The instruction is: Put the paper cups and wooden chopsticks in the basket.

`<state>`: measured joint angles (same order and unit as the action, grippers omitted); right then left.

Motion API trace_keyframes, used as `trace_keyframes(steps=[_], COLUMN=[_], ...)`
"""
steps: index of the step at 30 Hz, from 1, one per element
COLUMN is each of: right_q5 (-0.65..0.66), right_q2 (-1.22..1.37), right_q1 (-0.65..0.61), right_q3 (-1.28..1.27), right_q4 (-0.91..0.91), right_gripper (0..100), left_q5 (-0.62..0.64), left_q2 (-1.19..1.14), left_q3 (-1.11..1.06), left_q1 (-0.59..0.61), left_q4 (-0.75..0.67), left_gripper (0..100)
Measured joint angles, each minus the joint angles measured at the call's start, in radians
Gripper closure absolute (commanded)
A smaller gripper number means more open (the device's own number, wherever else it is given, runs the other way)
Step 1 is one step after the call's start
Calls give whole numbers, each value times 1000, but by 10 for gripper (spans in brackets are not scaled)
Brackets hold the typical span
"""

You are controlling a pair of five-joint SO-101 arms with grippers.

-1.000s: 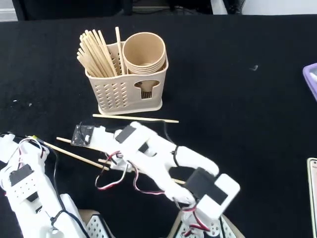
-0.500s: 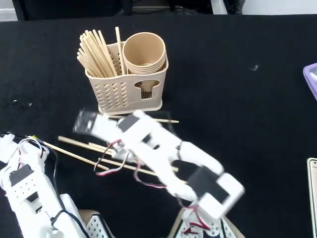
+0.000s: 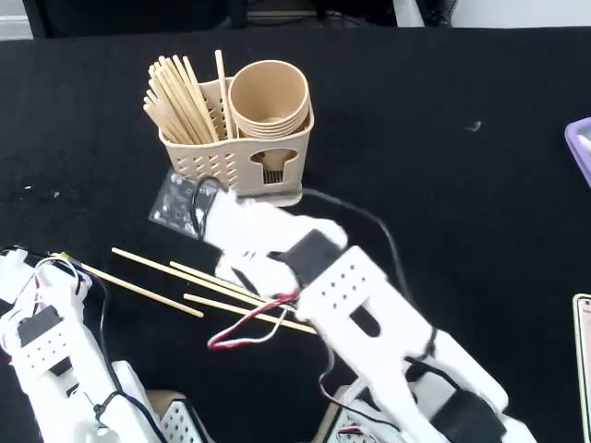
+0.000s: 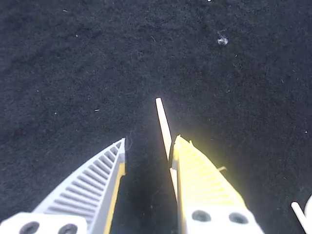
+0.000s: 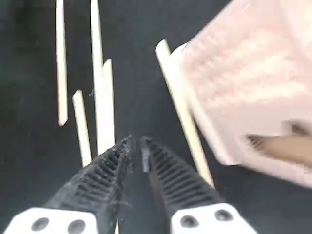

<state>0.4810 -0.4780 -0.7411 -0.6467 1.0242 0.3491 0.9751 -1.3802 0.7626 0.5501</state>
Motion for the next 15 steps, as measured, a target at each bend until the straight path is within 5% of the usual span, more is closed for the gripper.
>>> trace_keyframes(steps=[7,15], right_q5=[-12,-11], right_q2=[262,540], right_q1=[-81,-120], right_q3=[-133,-15], right_q4=[-221,-250], right_gripper=[836,839], left_q5=[0,0], left_q2=[0,0], left_q3=[0,0], left_q1=[0,0], left_q4=[0,0], left_gripper=[841,841])
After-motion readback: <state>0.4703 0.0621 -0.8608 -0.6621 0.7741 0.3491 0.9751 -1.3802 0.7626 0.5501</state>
